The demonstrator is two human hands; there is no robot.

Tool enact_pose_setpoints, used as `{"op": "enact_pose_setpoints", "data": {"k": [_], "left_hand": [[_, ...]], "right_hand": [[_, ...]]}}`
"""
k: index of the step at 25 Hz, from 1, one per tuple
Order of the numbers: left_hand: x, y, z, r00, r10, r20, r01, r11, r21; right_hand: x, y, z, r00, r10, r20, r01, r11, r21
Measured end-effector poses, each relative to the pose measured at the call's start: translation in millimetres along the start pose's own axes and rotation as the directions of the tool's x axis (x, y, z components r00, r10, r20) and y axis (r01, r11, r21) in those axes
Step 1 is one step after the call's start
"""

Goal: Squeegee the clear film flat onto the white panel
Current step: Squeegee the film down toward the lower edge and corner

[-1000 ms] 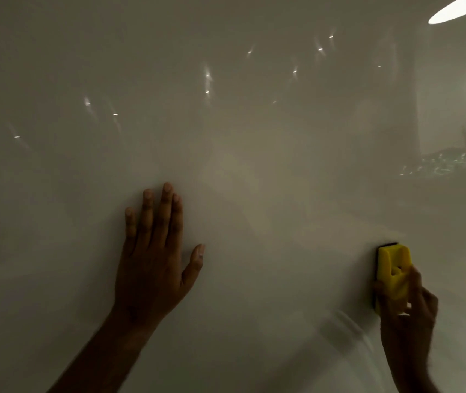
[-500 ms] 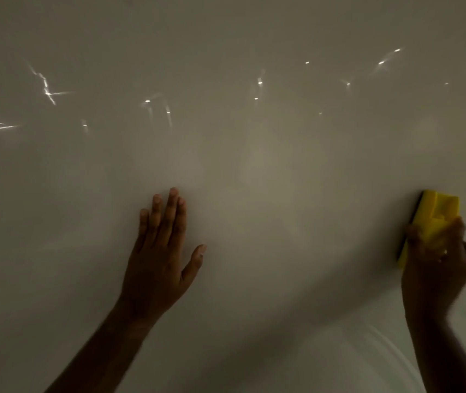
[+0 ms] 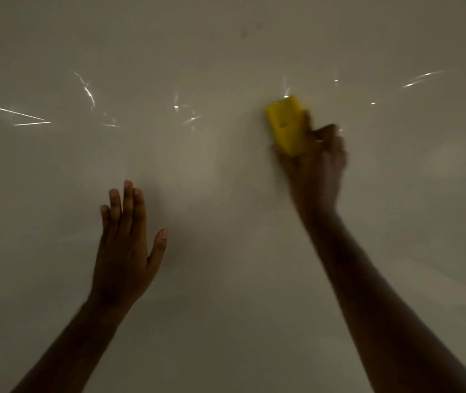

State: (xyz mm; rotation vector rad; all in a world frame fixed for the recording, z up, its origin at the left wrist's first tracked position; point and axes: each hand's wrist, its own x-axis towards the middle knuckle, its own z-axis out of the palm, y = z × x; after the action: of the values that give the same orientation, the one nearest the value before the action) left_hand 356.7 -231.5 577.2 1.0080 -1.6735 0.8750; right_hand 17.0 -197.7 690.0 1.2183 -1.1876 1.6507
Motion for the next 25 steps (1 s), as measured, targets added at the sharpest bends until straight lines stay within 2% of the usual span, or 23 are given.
{"op": "enact_pose_setpoints", "data": {"k": [3, 6, 11, 13, 14, 15, 16, 18, 19, 20, 21, 23, 24, 25], "left_hand": [[-11, -21, -5, 0.999, -0.040, 0.009, 0.040, 0.999, -0.024], [-23, -27, -2, 0.998, -0.058, 0.013, 0.059, 0.998, -0.026], [-42, -10, -5, 0.997, -0.042, 0.057, 0.045, 0.997, -0.056], [-48, -4, -11, 0.997, -0.033, 0.071, 0.037, 0.997, -0.067], [-52, -1, -14, 0.997, -0.024, 0.077, 0.029, 0.997, -0.069], [-55, 1, -18, 0.996, -0.016, 0.083, 0.022, 0.998, -0.066], [-59, 3, -21, 0.996, -0.009, 0.090, 0.014, 0.998, -0.062], [-67, 5, -27, 0.995, -0.005, 0.103, 0.011, 0.998, -0.054], [-71, 7, -30, 0.994, -0.007, 0.111, 0.013, 0.999, -0.051], [-74, 10, -33, 0.993, -0.012, 0.121, 0.018, 0.999, -0.048], [-79, 14, -35, 0.992, -0.015, 0.129, 0.021, 0.999, -0.048], [-91, 24, -37, 0.990, -0.012, 0.142, 0.021, 0.998, -0.063], [-98, 29, -37, 0.988, -0.011, 0.153, 0.022, 0.997, -0.070], [-105, 34, -37, 0.985, -0.012, 0.171, 0.025, 0.997, -0.076]], "right_hand": [[-52, -75, 31, 0.949, -0.269, 0.167, 0.283, 0.956, -0.073], [-107, -91, 35, 0.831, -0.470, 0.299, 0.506, 0.861, -0.055], [-156, -27, -5, 0.549, -0.715, 0.432, 0.786, 0.618, 0.023], [-156, 5, -27, 0.467, -0.759, 0.454, 0.835, 0.548, 0.056], [-151, 21, -37, 0.451, -0.760, 0.468, 0.840, 0.539, 0.066], [-143, 34, -49, 0.470, -0.742, 0.478, 0.822, 0.565, 0.068], [-134, 49, -60, 0.523, -0.700, 0.486, 0.782, 0.621, 0.054], [-108, 81, -82, 0.723, -0.512, 0.463, 0.600, 0.798, -0.054], [-95, 97, -95, 0.829, -0.366, 0.422, 0.464, 0.872, -0.155], [-83, 113, -107, 0.907, -0.208, 0.366, 0.316, 0.911, -0.265], [-76, 129, -119, 0.949, -0.049, 0.313, 0.163, 0.923, -0.350], [-83, 153, -141, 0.945, 0.217, 0.245, -0.104, 0.909, -0.403], [-97, 159, -149, 0.930, 0.263, 0.258, -0.147, 0.907, -0.396], [-120, 161, -157, 0.918, 0.242, 0.313, -0.109, 0.915, -0.387]]}}
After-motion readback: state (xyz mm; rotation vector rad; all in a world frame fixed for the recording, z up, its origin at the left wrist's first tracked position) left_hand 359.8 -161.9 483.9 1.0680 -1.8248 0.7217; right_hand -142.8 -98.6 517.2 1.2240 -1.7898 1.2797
